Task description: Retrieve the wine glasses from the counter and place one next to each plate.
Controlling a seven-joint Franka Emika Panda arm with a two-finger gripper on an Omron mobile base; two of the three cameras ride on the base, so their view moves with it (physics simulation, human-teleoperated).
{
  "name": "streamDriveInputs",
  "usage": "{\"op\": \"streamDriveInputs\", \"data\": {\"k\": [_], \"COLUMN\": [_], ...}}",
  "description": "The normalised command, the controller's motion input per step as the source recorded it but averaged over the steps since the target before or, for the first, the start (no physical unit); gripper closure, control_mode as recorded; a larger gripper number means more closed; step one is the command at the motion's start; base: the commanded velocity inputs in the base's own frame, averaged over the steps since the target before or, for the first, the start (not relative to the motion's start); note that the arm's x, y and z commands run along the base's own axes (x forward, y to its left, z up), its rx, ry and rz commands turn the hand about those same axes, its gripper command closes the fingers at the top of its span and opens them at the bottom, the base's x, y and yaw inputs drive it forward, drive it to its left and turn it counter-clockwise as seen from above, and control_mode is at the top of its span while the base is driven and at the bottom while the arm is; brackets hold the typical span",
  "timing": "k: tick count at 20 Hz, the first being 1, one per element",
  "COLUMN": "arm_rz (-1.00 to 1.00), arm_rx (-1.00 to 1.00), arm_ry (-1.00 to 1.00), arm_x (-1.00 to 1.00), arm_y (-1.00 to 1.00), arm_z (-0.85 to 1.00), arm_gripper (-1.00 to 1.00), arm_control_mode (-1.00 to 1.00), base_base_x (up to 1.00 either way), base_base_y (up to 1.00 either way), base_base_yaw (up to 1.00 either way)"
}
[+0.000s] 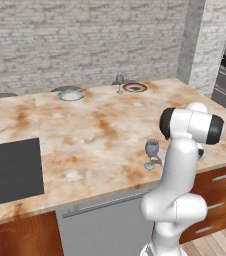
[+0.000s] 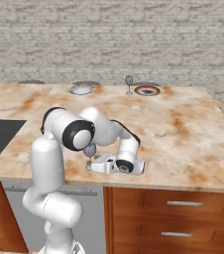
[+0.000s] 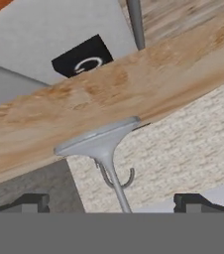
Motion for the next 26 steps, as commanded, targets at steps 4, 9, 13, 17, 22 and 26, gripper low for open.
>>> {"op": "streamDriveInputs", "data": {"k": [4, 9, 13, 17, 22, 26], "arm_rz": [-0.04, -0.06, -0.08, -0.07, -0.02, 0.0], "arm_rx": [0.0, 0.0, 0.0, 0.0, 0.0, 0.0], "arm_ry": [0.0, 0.0, 0.01, 0.0, -0.05, -0.17], "arm_x": [0.0, 0.0, 0.0, 0.0, -0.09, -0.12], "arm_y": [0.06, 0.11, 0.21, 0.04, 0.0, 0.04], "arm_z": [0.0, 0.0, 0.0, 0.01, 0.25, 0.79], "arm_gripper": [-1.0, -1.0, -1.0, 1.0, 1.0, 1.0], "arm_control_mode": [-1.0, -1.0, -1.0, -1.0, -1.0, -1.0], "base_base_x": [0.0, 0.0, 0.0, 0.0, 0.0, 0.0], "base_base_y": [0.0, 0.0, 0.0, 0.0, 0.0, 0.0], "base_base_yaw": [0.0, 0.0, 0.0, 0.0, 0.0, 0.0]}}
